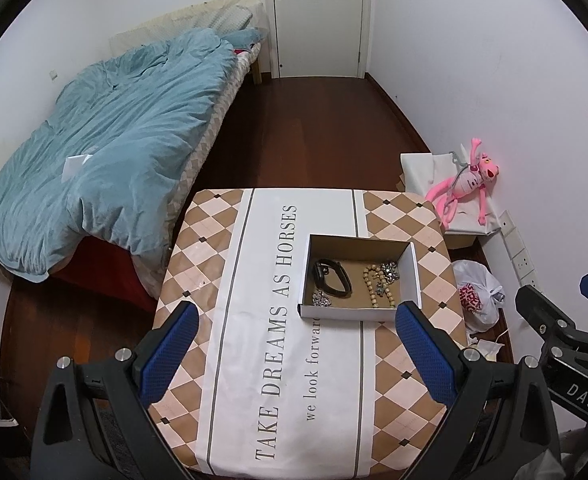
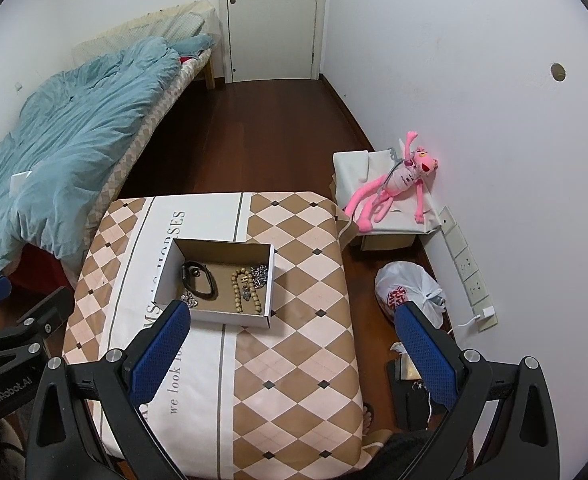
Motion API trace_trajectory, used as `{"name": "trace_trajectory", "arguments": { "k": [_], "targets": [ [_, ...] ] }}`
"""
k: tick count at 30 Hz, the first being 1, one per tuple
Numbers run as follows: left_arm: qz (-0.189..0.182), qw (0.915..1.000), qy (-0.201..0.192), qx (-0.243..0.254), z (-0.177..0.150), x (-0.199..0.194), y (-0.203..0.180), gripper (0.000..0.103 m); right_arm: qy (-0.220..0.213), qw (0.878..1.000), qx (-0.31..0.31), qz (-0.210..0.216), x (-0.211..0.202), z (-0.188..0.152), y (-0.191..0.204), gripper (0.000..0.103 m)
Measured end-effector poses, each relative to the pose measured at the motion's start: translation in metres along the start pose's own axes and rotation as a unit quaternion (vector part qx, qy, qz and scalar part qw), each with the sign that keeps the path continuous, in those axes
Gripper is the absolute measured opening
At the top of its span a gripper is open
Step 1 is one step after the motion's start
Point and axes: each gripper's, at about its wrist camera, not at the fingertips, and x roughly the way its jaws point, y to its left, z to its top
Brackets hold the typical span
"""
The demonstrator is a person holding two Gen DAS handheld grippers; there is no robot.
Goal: Organize jewelry
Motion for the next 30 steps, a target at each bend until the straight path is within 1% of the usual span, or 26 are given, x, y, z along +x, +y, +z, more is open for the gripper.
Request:
{"name": "trace_trajectory", "arguments": {
  "k": [19, 30],
  "targets": [
    [0.004, 1.0, 0.002, 0.0, -0.004, 0.004, 0.003, 0.1, 0.008, 1.0, -0.012, 0.003, 0.003, -0.001, 0.008, 0.103],
    [0.006, 1.0, 0.0, 0.0, -0.008, 0.006, 0.012, 0.1, 0.009, 1.0, -0.011, 0.004, 0.003, -0.001, 0.009, 0.103]
  ]
}}
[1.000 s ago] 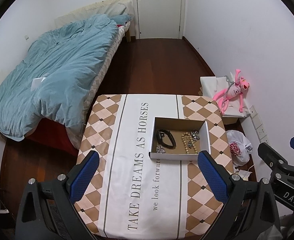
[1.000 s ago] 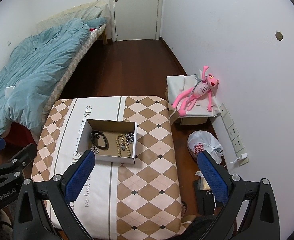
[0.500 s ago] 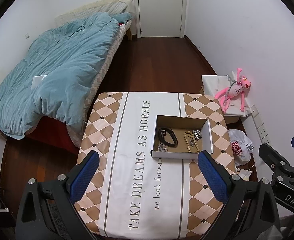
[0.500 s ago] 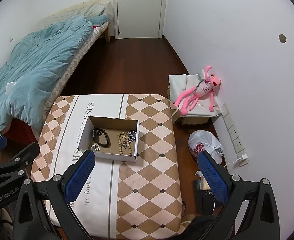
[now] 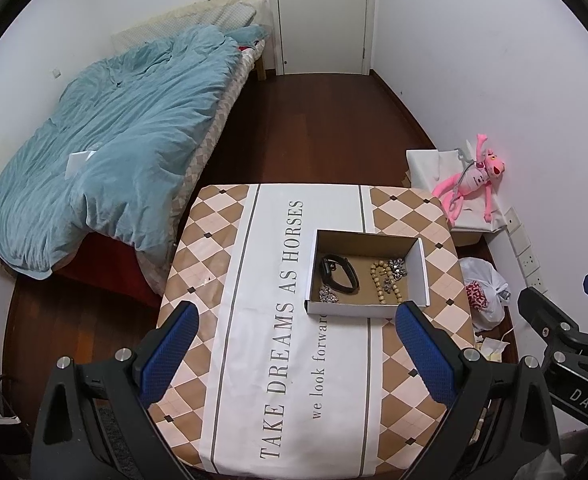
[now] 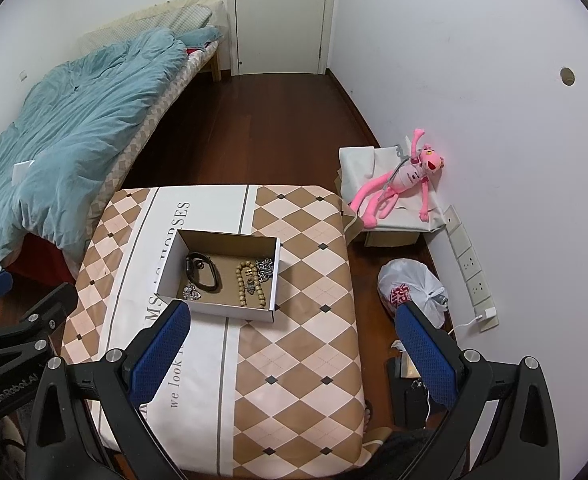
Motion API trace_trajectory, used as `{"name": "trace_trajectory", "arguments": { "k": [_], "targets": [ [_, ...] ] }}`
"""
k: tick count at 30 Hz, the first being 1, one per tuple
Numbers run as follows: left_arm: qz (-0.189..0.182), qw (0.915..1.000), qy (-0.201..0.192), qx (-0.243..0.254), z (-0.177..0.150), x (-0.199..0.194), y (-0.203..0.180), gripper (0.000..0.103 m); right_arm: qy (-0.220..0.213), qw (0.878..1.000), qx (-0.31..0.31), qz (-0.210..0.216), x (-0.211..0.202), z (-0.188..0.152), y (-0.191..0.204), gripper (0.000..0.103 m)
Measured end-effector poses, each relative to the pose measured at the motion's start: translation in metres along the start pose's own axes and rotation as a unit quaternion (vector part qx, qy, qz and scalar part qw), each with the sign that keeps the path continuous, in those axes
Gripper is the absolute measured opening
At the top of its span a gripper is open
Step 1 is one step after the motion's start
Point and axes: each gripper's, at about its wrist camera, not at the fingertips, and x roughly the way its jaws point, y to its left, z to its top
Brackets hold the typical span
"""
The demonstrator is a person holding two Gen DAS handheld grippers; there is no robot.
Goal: Organize jewelry
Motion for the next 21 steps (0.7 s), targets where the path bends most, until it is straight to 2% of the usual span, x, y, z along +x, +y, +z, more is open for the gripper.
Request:
{"name": "trace_trajectory", "arguments": {
  "k": [21],
  "targets": [
    [0.004, 1.0, -0.003, 0.006, 0.001, -0.0051, -0.0044, 0.1, -0.001, 1.0, 0.0, -0.001, 0.0008, -0.0001, -0.0007, 0.103]
  ]
}}
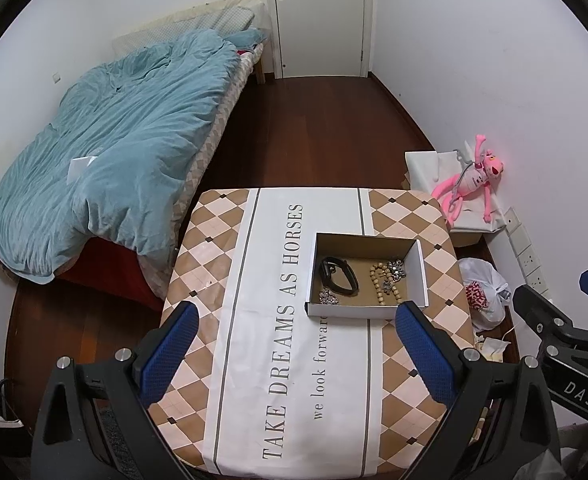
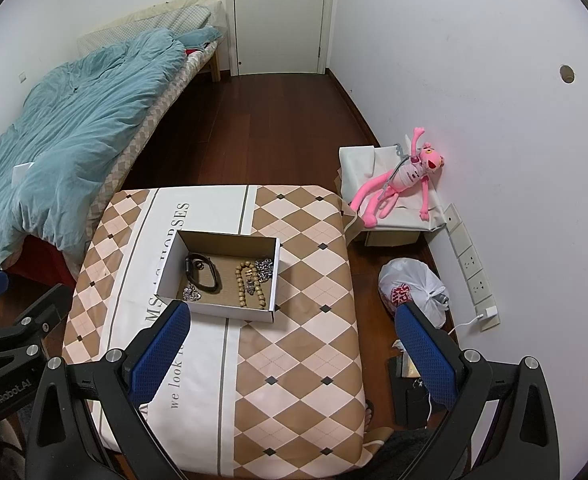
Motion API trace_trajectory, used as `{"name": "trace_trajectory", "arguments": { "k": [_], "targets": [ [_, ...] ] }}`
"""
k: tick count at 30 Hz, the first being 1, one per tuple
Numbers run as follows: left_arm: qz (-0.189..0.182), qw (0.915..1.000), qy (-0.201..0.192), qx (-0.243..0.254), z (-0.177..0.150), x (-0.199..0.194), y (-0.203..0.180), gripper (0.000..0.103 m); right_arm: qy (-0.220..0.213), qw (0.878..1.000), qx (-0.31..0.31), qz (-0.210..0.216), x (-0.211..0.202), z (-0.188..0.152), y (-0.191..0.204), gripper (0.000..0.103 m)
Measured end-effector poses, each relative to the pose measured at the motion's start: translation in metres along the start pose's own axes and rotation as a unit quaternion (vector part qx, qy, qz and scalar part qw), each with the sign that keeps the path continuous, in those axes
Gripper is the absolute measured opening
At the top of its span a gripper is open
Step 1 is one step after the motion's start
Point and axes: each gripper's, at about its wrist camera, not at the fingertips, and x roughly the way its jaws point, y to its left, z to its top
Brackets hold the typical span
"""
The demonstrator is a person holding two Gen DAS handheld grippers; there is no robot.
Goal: Organize jewelry
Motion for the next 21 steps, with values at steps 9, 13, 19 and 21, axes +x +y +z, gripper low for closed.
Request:
{"name": "trace_trajectory", "arguments": {
  "k": [9, 13, 19, 21],
  "targets": [
    [0.001, 1.0, 0.0, 0.0, 0.0013, -0.0023, -0.002, 0.1, 0.001, 1.0, 0.0, 0.0, 0.0003, 0.0003, -0.0003, 0.103],
    [0.001, 1.0, 0.0, 0.001, 0.0009, -0.0017, -0.0017, 0.1, 0.003, 1.0, 0.0, -0.001, 0.0014, -0.0012, -0.0008, 0.103],
    [0.002, 1.0, -0.002, 0.0, 0.0047, -0.0041, -0.0033, 0.1, 0.003, 1.0, 0.0, -0.002, 0.0018, -0.0028, -0.0014, 0.103],
    [0.002, 1.0, -0.001, 0.0, 0.004, -0.0037, -0.0033, 0.1, 0.004, 1.0, -0.001, -0.001, 0.002, -0.0018, -0.0014, 0.103]
  ]
}}
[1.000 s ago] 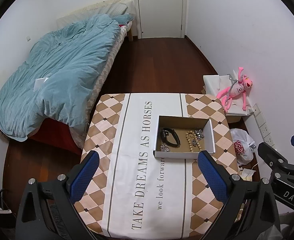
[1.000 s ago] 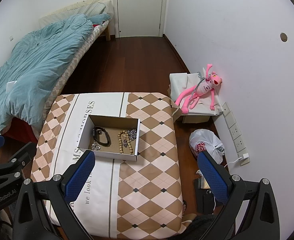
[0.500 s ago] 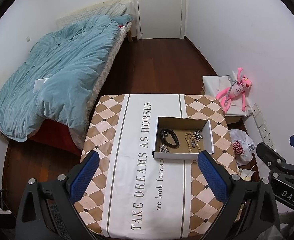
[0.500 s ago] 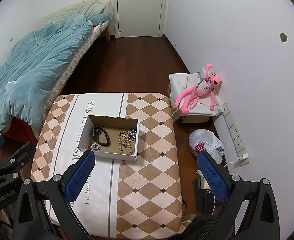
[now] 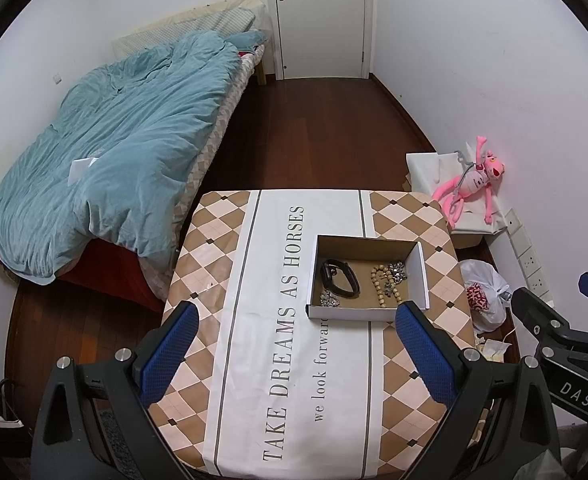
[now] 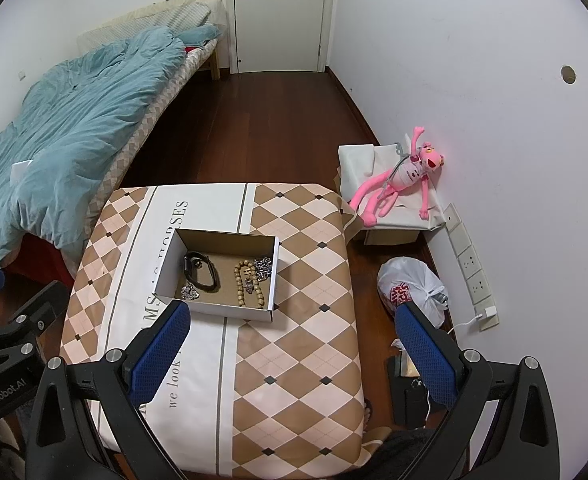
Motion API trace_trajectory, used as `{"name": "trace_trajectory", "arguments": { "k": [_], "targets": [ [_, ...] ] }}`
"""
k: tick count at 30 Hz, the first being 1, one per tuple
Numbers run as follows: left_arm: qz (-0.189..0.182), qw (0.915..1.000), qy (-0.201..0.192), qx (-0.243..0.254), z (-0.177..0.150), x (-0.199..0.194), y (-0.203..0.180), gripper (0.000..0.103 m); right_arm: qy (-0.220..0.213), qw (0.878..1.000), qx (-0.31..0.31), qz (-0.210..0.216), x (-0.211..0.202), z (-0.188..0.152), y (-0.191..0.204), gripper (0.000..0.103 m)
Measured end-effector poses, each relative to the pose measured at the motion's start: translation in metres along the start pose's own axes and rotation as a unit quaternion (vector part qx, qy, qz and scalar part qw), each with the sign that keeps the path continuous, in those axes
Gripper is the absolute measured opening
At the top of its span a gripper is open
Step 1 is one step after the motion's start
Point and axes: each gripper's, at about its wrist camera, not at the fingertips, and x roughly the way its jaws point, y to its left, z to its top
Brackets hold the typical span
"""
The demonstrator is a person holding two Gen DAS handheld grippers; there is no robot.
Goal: Organize jewelry
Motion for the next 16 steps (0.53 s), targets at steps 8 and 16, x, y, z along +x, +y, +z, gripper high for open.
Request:
{"name": "trace_trajectory", "arguments": {
  "k": [8, 16],
  "targets": [
    [0.0, 1.0, 0.002, 0.0, 0.0025, 0.0009, -0.0016, 0.1, 0.002, 1.0, 0.0, 0.001, 0.0006, -0.0007, -0.001, 0.103],
    [-0.003, 1.0, -0.001, -0.003, 0.0021, 0.0032, -0.0046, 0.1, 0.002, 1.0, 0.001, 0.0, 0.0024, 0.0008, -0.0014, 0.103]
  ]
}}
